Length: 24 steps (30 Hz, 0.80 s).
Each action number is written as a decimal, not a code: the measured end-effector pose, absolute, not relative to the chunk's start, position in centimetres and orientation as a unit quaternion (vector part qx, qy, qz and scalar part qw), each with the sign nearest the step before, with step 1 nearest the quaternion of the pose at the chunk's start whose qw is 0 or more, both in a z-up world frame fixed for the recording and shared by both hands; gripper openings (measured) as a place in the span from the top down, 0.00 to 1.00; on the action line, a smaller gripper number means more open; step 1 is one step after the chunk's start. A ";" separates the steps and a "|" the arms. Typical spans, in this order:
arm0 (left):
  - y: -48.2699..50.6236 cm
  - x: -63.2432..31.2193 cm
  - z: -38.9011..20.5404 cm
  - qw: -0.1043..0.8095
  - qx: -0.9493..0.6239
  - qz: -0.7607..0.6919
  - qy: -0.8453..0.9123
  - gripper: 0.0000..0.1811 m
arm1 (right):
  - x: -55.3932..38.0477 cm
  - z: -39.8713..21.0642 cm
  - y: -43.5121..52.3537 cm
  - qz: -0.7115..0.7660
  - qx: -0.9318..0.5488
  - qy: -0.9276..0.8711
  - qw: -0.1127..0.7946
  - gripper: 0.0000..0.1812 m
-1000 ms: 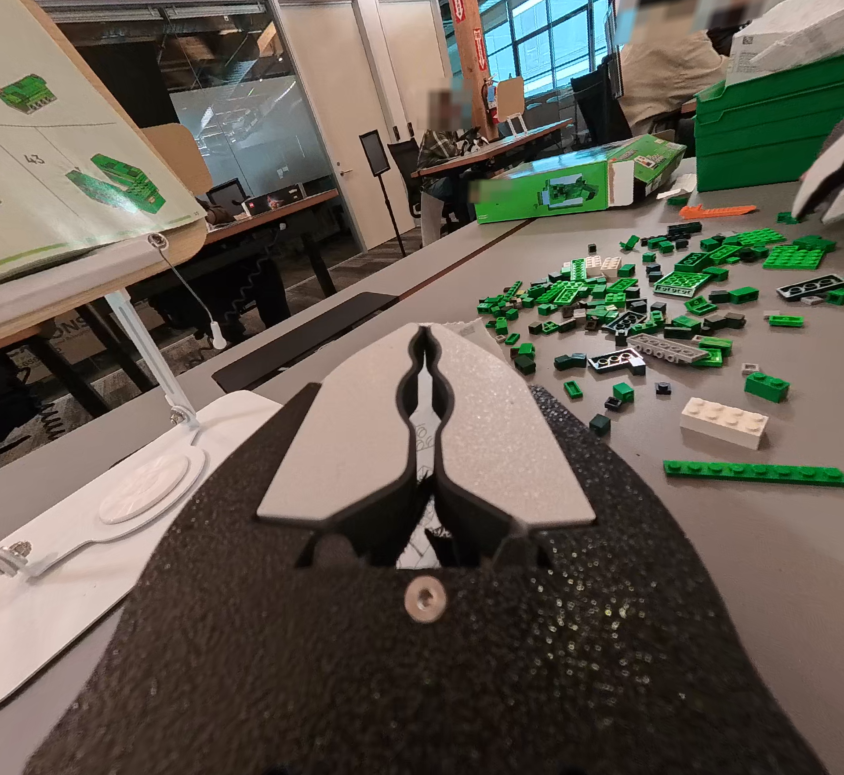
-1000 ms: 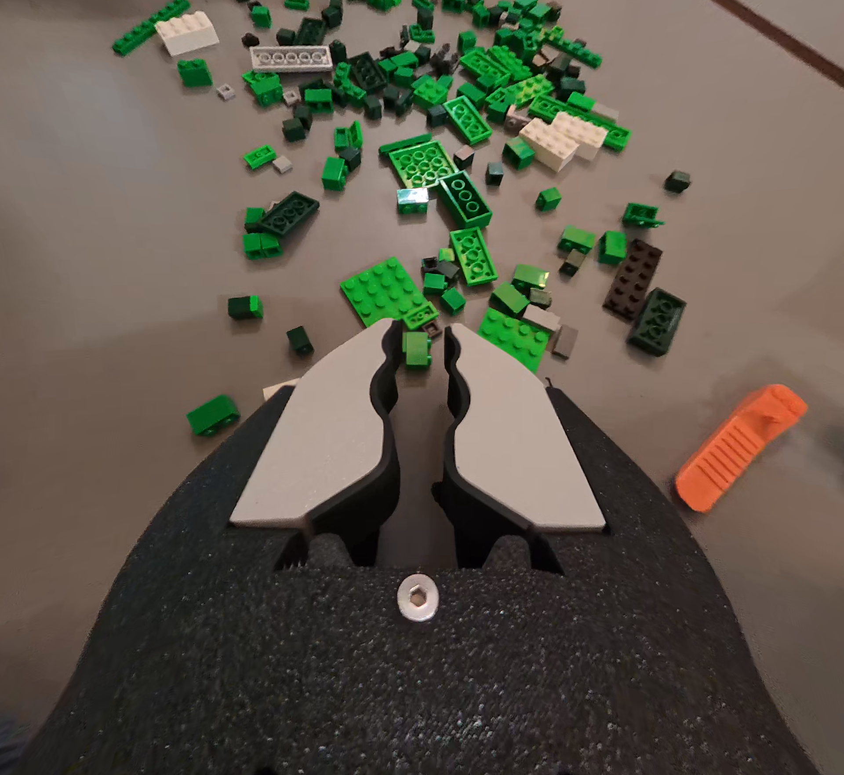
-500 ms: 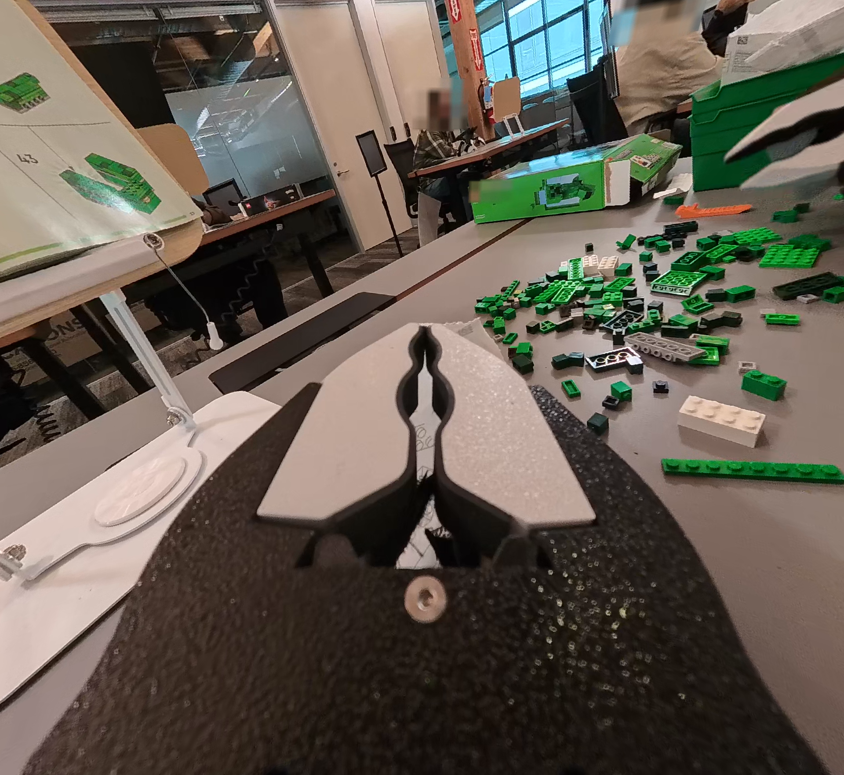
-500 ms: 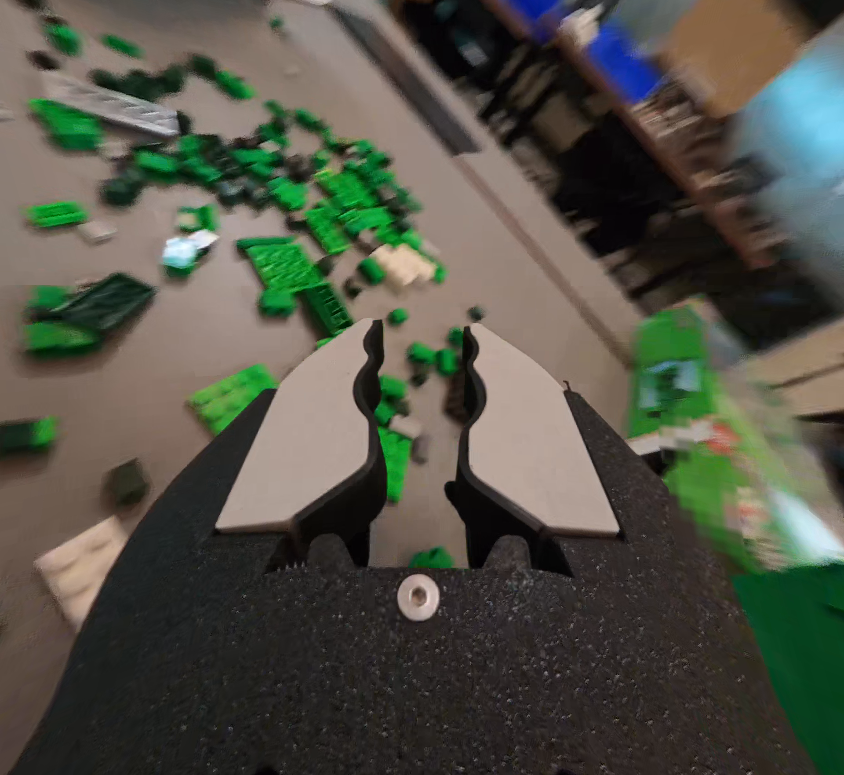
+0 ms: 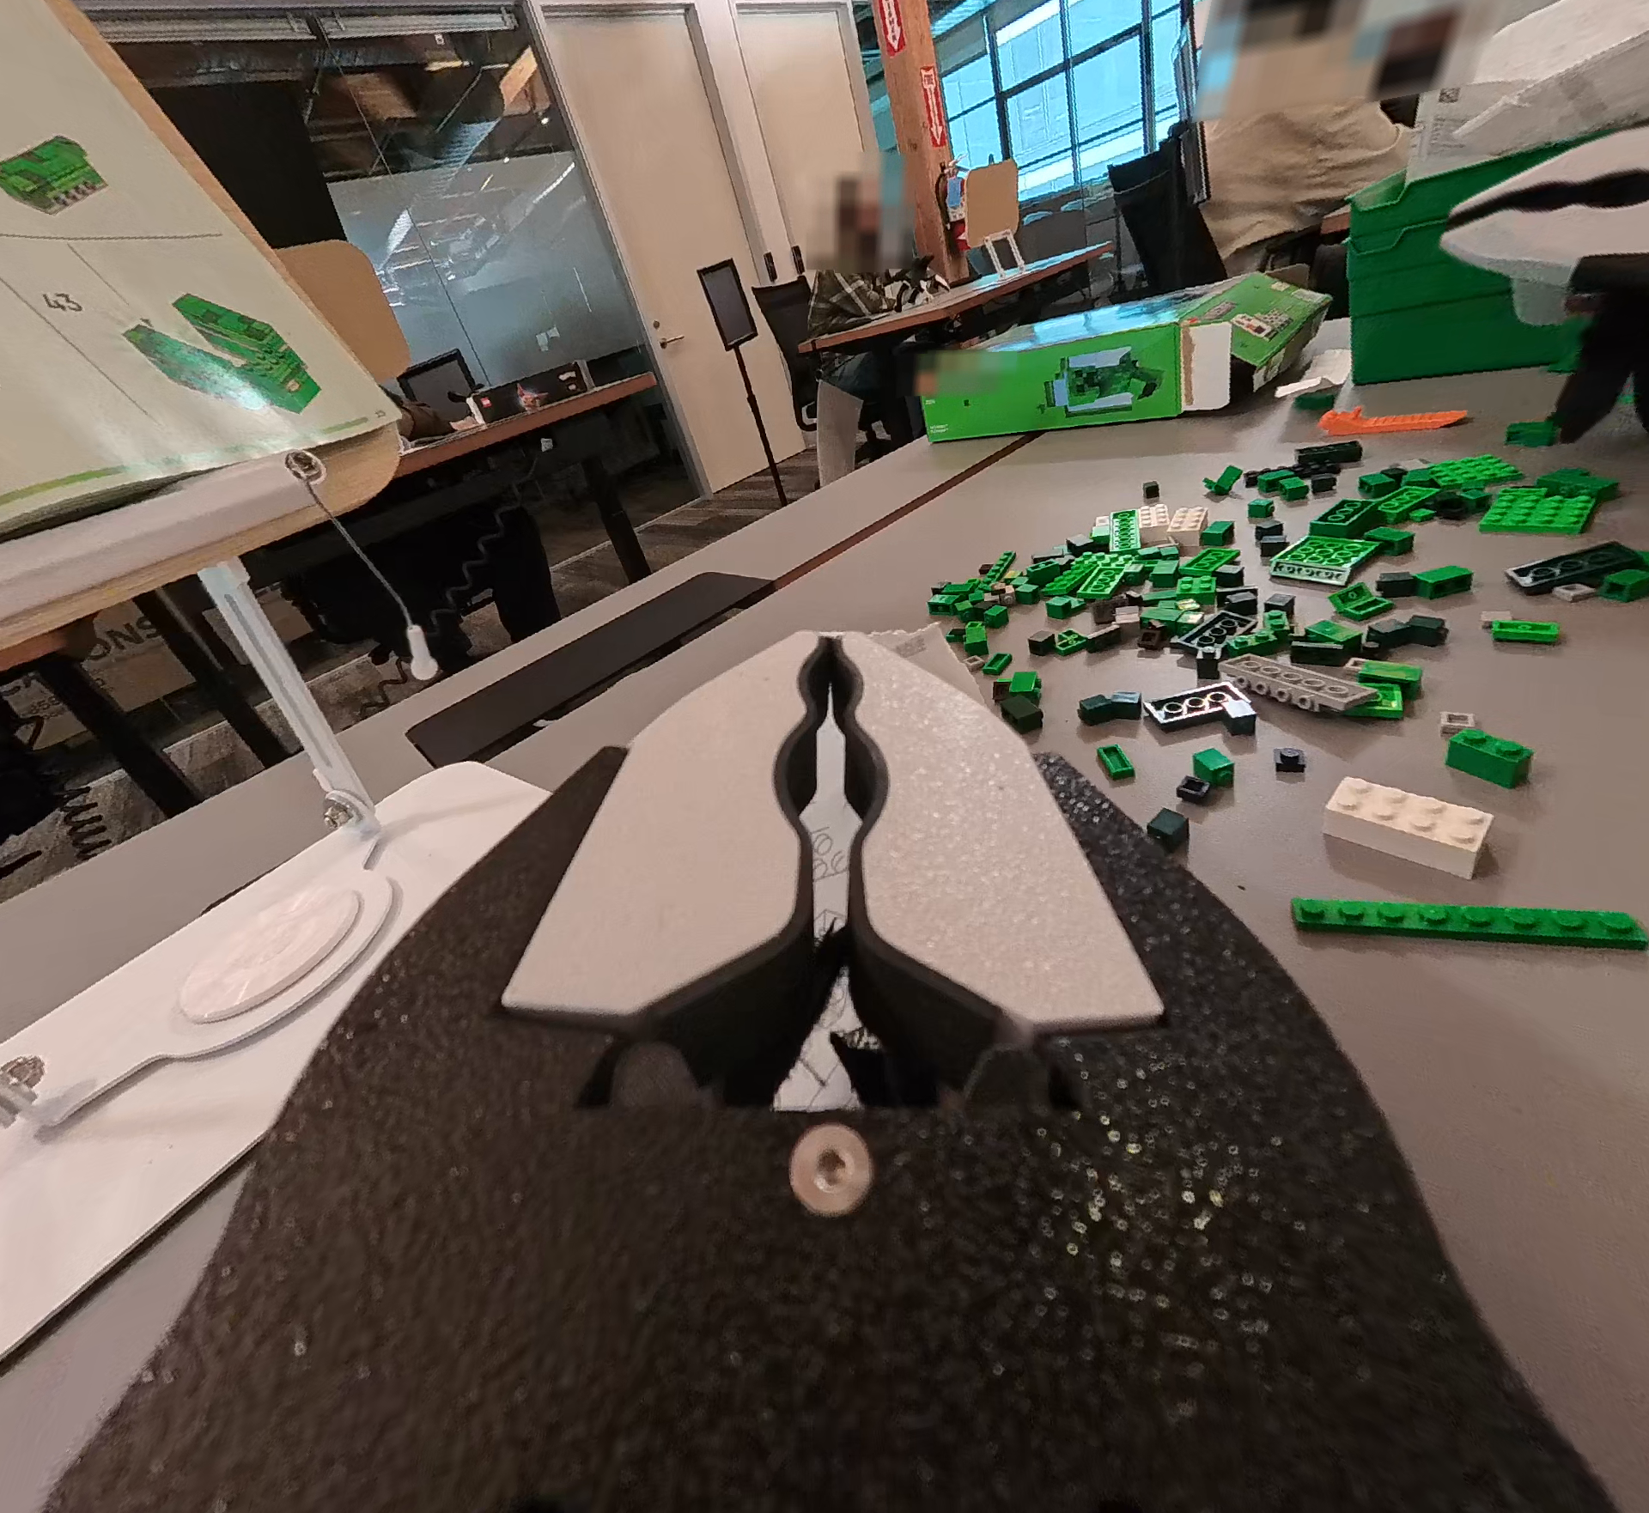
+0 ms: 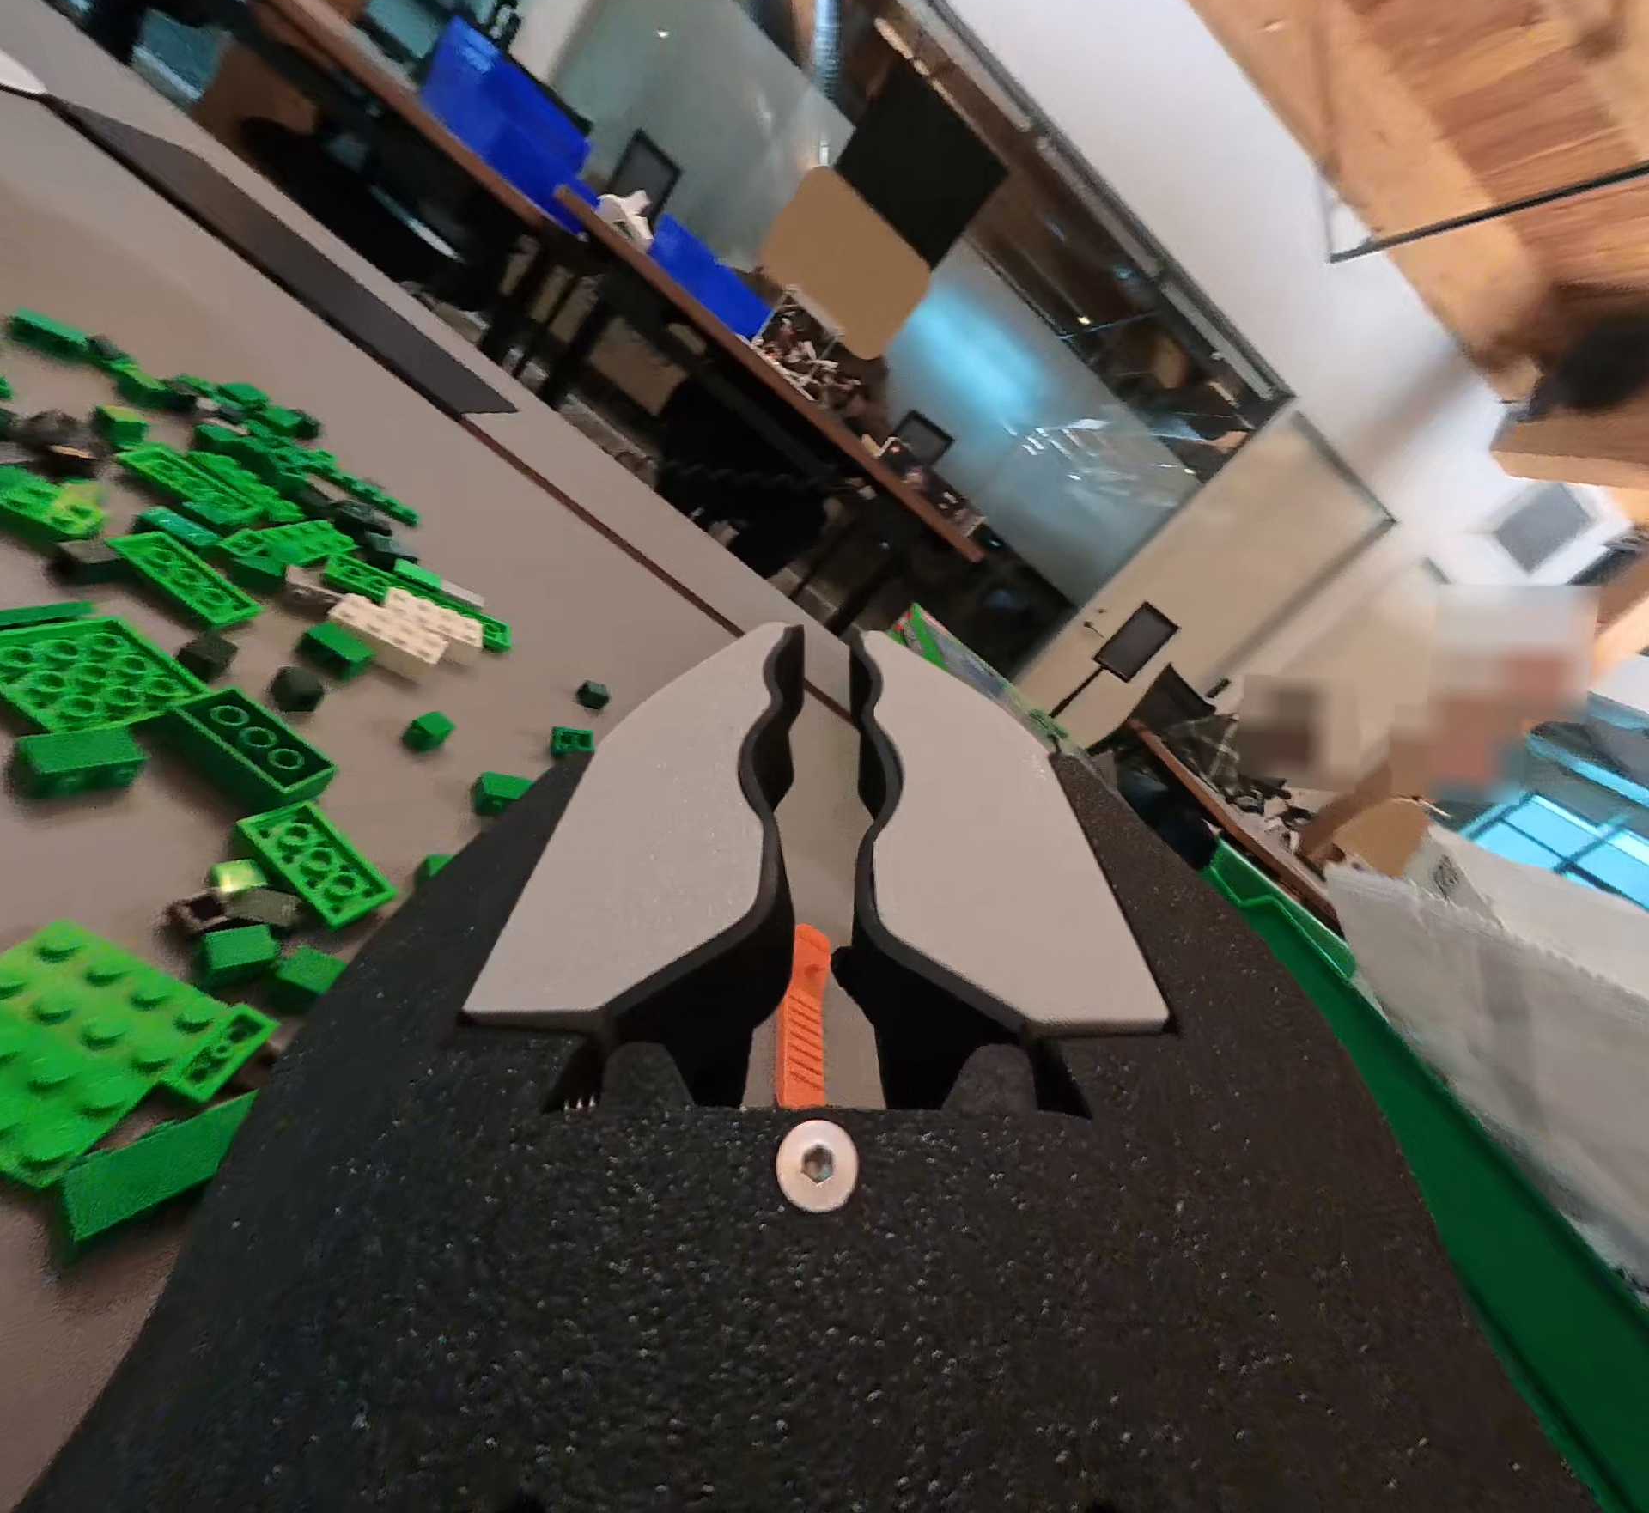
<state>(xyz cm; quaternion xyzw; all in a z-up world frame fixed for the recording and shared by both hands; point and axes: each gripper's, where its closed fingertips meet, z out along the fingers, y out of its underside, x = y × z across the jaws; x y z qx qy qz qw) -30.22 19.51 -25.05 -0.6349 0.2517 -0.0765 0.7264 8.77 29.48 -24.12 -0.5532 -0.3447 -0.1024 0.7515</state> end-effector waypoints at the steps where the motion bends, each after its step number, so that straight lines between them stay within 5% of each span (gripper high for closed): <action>1: 19.5 -30.3 -25.0 0.727 -0.635 -0.078 0.249 1.00 | 9.1 -24.3 29.7 -0.102 -0.554 -0.338 0.754 0.96; 24: 19.5 -30.2 -25.1 0.727 -0.633 -0.080 0.253 1.00 | 9.4 -25.2 31.1 -0.003 -0.594 -0.282 0.753 1.00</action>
